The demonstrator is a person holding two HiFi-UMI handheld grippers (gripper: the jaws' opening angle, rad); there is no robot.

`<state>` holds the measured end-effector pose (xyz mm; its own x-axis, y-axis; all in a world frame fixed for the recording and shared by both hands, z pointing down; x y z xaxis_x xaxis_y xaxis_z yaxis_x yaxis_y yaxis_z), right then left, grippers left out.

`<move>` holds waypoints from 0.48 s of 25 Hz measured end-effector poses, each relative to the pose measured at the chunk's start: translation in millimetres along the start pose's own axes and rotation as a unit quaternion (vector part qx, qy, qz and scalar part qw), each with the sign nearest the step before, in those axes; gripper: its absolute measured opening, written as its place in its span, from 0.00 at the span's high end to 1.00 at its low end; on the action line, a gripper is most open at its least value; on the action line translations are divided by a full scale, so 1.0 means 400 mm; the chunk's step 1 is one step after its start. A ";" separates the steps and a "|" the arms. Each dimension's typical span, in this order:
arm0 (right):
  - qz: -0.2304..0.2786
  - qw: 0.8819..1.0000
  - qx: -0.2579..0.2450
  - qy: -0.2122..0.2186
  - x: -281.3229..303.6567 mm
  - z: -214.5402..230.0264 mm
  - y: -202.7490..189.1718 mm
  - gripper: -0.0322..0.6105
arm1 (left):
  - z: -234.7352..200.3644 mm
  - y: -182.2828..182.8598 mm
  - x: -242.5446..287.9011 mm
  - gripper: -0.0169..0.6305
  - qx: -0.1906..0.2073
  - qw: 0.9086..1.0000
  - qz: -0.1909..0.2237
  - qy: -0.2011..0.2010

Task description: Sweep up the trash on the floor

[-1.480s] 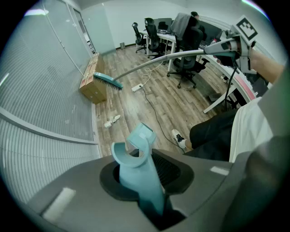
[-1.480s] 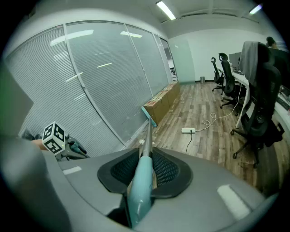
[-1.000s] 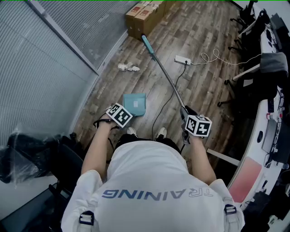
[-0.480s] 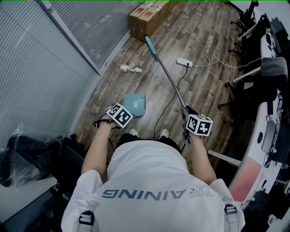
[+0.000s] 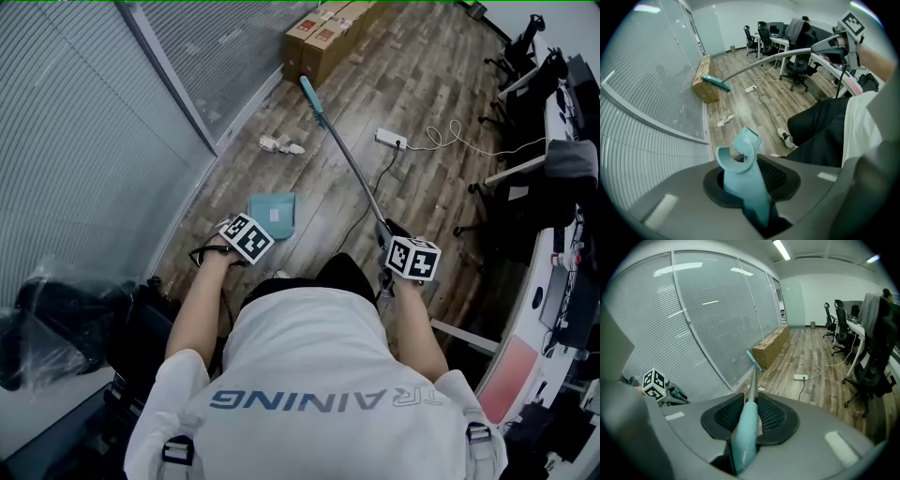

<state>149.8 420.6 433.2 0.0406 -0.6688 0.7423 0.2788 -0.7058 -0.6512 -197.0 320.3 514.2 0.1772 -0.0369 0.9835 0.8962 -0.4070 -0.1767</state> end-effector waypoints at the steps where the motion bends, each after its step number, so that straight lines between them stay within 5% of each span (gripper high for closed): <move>1: -0.001 1.000 -0.003 0.002 0.013 -0.007 0.012 0.78 | -0.015 -0.002 0.004 0.83 -0.004 1.000 0.000 0.001; 12: -0.029 0.998 -0.034 0.035 0.241 -0.016 0.200 0.78 | -0.166 0.100 0.063 0.83 -0.060 0.998 -0.013 -0.012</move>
<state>170.0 298.2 451.8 -0.0414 -0.6394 0.7678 0.2127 -0.7565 -0.6185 -183.6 242.6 534.6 0.1652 -0.0028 0.9863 0.8458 -0.5139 -0.1431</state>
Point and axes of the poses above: the fingertips, and each gripper's own axes: x forward along the fingers, z to its right, y out of its top, the point moved 6 cm from there along -x, backward along the fingers, and after that the axes turned 8 degrees about -y, right-handed, at the moved point
